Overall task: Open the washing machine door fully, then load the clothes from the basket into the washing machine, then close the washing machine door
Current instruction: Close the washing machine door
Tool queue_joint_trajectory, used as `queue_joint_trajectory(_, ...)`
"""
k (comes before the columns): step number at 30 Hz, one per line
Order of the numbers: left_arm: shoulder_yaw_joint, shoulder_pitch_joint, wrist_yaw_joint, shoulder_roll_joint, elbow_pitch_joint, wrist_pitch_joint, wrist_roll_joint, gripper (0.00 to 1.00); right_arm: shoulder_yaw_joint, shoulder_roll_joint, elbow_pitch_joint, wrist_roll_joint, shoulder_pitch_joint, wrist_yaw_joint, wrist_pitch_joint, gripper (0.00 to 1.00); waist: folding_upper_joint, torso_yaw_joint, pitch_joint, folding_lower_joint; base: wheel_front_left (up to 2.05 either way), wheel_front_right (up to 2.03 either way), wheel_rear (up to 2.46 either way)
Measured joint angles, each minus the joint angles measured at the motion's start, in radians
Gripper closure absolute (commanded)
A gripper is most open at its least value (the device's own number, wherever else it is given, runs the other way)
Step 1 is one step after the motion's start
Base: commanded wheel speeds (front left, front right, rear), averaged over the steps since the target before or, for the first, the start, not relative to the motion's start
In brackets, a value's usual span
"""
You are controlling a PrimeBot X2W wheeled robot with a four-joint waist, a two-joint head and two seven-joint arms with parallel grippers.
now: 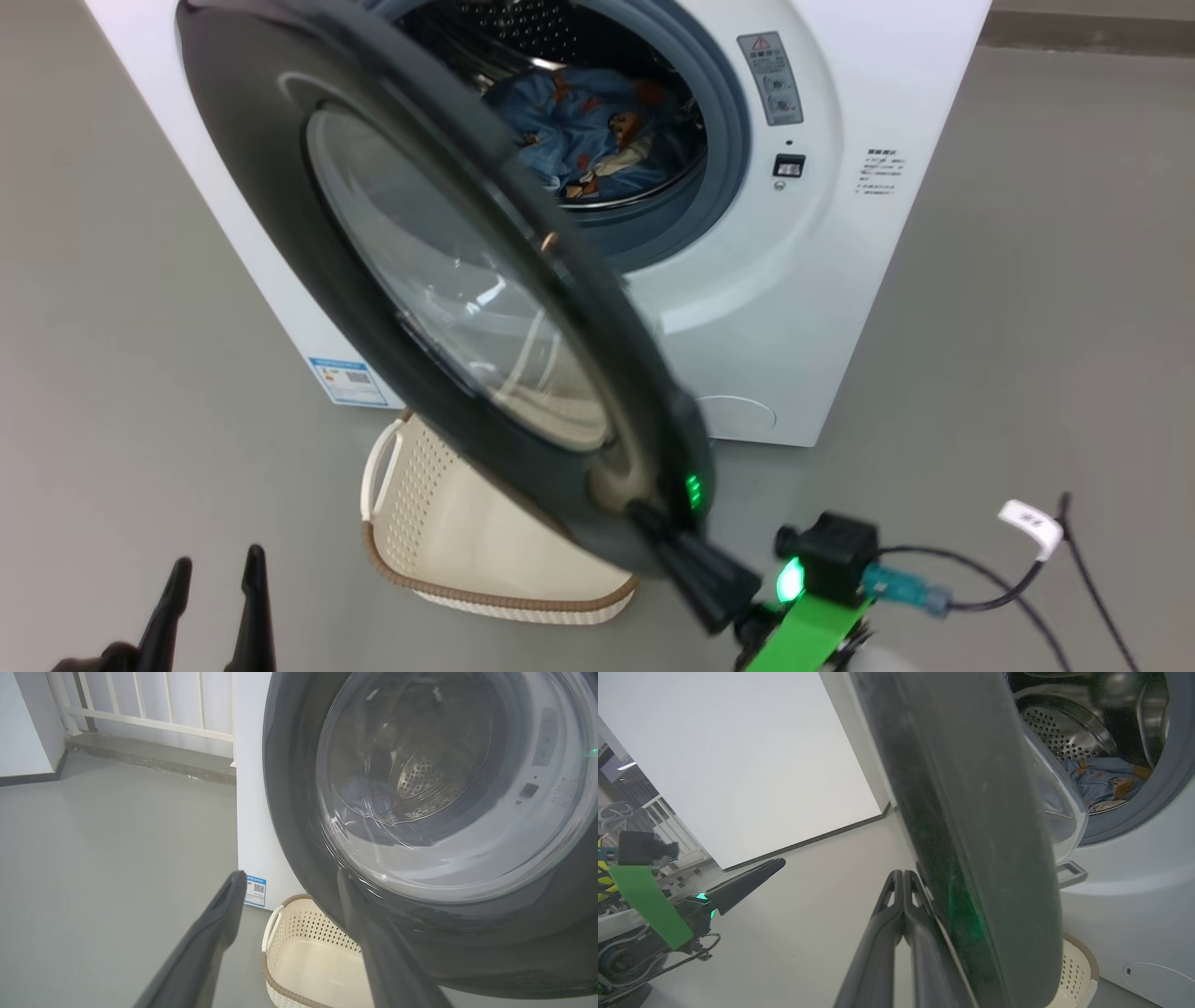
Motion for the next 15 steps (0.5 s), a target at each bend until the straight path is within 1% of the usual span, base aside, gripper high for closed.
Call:
queue_joint_trajectory(9, -0.02, -0.023, 0.0, -0.009, -0.004, 0.0, 0.0, 0.0, -0.195, 0.025, 0.053, -0.05, -0.065, 0.0, 0.001, 1.0, 0.0, 0.023, 0.028, 0.0, 0.0, 0.0, 0.0)
queue_joint_trajectory(15, -0.053, -0.048, 0.0, -0.016, -0.017, 0.0, 0.0, 0.0, -0.321, 0.037, 0.098, -0.063, -0.123, 0.0, 0.001, 1.0, 0.0, 0.047, 0.046, 0.0, 0.0, 0.0, 0.0)
